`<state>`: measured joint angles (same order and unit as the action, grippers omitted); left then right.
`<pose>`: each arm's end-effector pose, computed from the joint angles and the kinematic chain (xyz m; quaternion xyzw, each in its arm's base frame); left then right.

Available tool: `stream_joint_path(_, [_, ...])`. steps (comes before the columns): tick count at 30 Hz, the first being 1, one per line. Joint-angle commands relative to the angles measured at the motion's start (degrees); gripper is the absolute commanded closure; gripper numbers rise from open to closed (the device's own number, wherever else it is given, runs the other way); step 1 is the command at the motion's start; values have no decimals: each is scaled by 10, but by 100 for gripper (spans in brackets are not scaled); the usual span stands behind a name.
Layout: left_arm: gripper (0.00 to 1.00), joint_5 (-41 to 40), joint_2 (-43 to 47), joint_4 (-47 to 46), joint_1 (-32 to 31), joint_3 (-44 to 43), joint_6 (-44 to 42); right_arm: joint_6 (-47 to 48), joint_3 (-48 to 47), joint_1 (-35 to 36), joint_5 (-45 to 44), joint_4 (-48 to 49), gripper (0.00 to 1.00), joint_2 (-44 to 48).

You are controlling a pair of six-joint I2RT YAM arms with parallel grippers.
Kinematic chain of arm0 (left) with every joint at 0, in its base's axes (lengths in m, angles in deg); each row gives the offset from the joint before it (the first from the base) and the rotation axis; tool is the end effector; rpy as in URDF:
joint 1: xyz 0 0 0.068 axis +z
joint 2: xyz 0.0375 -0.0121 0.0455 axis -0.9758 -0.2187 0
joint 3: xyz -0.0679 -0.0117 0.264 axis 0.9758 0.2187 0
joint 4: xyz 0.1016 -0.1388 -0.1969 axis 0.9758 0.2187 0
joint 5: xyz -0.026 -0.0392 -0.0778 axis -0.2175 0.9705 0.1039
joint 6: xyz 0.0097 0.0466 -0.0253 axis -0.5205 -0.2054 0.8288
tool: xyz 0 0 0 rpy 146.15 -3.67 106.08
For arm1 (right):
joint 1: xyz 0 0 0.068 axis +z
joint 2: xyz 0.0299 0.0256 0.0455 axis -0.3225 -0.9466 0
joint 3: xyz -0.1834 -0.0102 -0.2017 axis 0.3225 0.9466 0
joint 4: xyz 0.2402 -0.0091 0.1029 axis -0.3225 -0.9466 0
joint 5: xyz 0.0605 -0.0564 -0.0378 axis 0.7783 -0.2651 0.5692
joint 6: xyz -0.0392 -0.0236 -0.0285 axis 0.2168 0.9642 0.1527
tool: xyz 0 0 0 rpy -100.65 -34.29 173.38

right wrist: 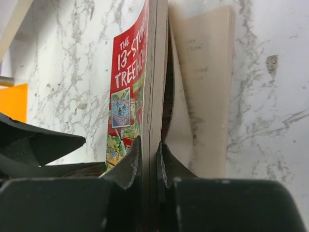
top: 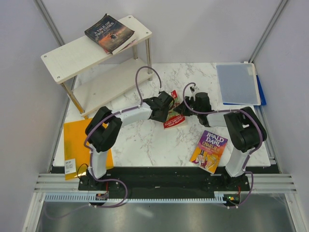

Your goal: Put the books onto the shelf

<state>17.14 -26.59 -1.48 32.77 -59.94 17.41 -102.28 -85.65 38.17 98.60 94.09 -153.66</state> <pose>0.3113 -0.2928 0.1786 0.1567 0.9463 -0.0187 0.2822 0.3346 0.1301 0.1423 0.0120 0.8546 0.3476 0.3857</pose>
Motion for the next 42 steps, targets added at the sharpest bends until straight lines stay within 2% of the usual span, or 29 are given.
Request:
stream_joint_path(1, [43,4,115,-106,3,103,22,-16,-15,-17,80,49,100,-12])
stream_joint_path(5, [41,44,212,-233,11,249,49,-64,-6,-38,151,147,100,-27])
stream_joint_path(8, [39,84,269,-334,22,336,82,-86,0,-43,173,205,100,-35])
stream_joint_path(10, [38,140,306,-443,35,388,107,-95,4,-45,188,221,100,-28])
stream_joint_path(11, [38,181,317,-493,49,443,118,-99,9,-45,193,249,100,-25])
stream_joint_path(12, [37,203,324,-581,59,472,148,-117,11,-46,209,268,100,-24])
stream_joint_path(13, [37,228,327,-642,71,527,165,-127,14,-47,217,301,100,-23])
stream_joint_path(14, [36,284,320,-700,96,553,183,-138,14,-48,226,316,100,-24])
stream_joint_path(15, [36,310,311,-754,107,572,215,-161,15,-48,244,337,100,-25])
stream_joint_path(16, [36,327,298,-845,115,597,230,-177,16,-47,252,375,100,-26])
stream_joint_path(17, [35,346,277,-878,123,606,242,-190,16,-48,260,396,100,-27])
stream_joint_path(22, [34,353,232,-1066,126,647,271,-276,7,-48,302,496,100,-32])
stream_joint_path(28, [33,387,182,-1195,164,668,322,-302,10,-48,312,533,100,-49])
stream_joint_path(29, [15,394,177,-1211,168,669,327,-307,10,-48,313,537,100,-51])
stream_joint_path(30, [14,397,169,-1213,169,667,332,-310,10,-48,314,541,100,-54])
stream_joint_path(31, [2,402,166,-1213,169,661,332,-313,11,-48,314,548,100,-55])
stream_joint_path(42, [1,450,162,-1206,168,614,335,-294,16,-41,304,523,100,-66])
